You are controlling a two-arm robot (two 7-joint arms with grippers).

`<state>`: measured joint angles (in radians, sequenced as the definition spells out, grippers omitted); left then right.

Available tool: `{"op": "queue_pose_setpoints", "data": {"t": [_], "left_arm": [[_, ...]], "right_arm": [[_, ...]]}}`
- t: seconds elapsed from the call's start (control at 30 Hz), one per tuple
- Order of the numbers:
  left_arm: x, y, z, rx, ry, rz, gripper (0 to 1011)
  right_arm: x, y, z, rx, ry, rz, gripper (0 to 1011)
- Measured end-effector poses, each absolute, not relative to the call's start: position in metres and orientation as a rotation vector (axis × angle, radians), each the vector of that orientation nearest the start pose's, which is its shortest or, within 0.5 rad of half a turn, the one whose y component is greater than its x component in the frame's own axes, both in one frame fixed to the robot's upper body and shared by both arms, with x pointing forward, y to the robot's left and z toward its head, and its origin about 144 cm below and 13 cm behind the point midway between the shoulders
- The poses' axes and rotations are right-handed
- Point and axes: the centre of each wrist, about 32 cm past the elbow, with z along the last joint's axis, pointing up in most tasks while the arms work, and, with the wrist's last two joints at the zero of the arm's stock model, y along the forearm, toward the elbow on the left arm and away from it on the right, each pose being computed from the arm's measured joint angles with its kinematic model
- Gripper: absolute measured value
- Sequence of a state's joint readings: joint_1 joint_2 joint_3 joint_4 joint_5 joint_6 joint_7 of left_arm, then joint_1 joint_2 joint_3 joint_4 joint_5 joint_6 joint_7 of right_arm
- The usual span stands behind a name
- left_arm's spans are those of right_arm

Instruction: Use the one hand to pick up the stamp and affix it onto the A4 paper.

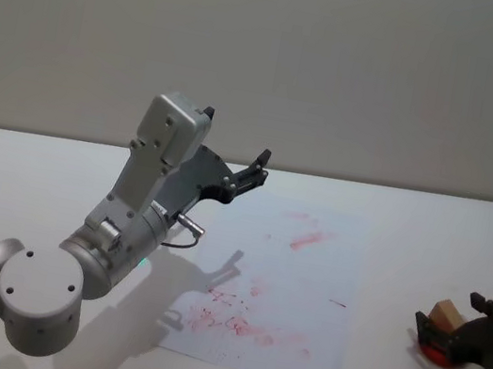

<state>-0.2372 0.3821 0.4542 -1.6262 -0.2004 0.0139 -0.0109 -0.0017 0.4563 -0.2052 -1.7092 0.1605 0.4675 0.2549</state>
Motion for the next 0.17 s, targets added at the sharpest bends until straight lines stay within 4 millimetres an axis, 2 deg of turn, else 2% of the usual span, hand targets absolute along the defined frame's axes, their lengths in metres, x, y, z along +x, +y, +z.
{"op": "queue_pose_setpoints", "data": {"t": [0.17], "left_arm": [[0.492, 0.1984, 1.2044, 0.061, -0.268, 1.124, 1001]], "right_arm": [[0.4499, -0.2812, 1.1779, -0.53, 0.117, -1.117, 996]]}}
